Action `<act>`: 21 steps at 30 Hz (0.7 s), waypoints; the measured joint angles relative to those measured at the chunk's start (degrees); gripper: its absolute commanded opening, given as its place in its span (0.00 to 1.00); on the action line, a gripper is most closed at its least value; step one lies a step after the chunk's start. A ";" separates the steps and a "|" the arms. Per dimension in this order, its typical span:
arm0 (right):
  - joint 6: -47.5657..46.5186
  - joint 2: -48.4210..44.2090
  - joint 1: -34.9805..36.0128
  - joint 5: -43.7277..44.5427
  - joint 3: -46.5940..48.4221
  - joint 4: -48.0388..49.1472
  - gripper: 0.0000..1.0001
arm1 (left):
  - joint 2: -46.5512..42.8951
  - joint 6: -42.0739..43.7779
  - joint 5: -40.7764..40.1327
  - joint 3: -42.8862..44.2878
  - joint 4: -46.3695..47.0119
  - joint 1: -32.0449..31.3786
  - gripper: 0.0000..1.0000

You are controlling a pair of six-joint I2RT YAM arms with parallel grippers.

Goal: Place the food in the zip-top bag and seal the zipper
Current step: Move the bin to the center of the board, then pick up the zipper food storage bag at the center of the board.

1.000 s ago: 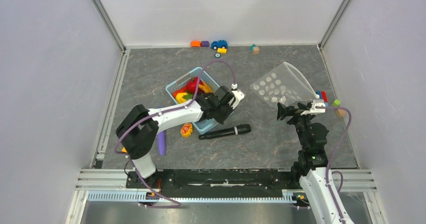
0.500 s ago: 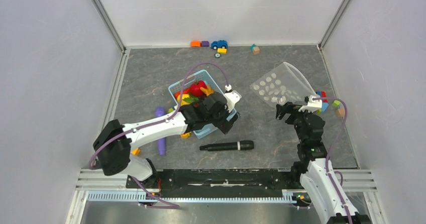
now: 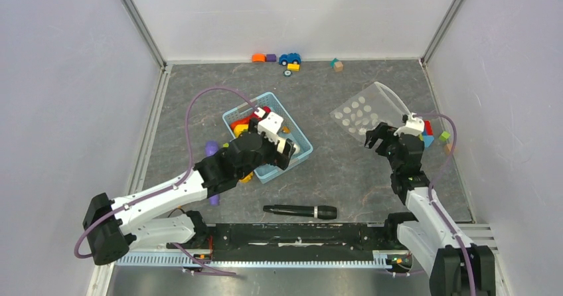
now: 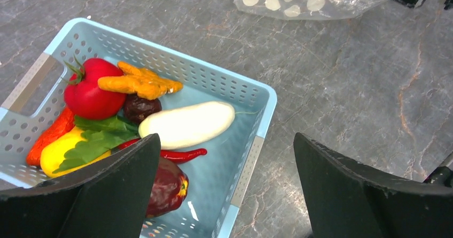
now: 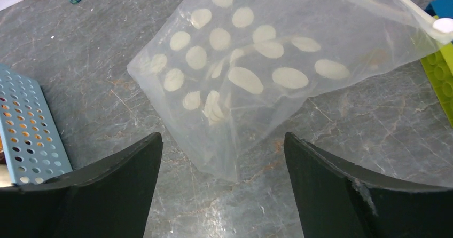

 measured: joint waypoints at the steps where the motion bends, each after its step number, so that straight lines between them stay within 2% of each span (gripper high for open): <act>1: 0.33 1.14 0.00 -0.07 0.22 0.79 0.84 | -0.72 -0.15 -0.42 -0.92 0.13 0.02 1.00; 6: 0.76 6.75 0.00 0.09 0.74 5.46 0.65 | -1.25 -0.39 -1.01 -2.69 0.76 0.00 1.00; 11: 0.37 13.05 0.02 0.42 2.64 8.63 0.32 | -1.25 -0.39 -1.79 -2.71 1.18 0.00 1.00; 16: 0.04 14.97 0.00 -1.42 2.86 12.24 0.00 | -1.20 -0.39 -1.79 -2.71 1.20 0.00 1.00; 21: -1.25 13.92 0.02 -2.91 2.86 14.47 0.00 | 0.02 -0.39 -1.70 -2.69 1.57 0.00 1.00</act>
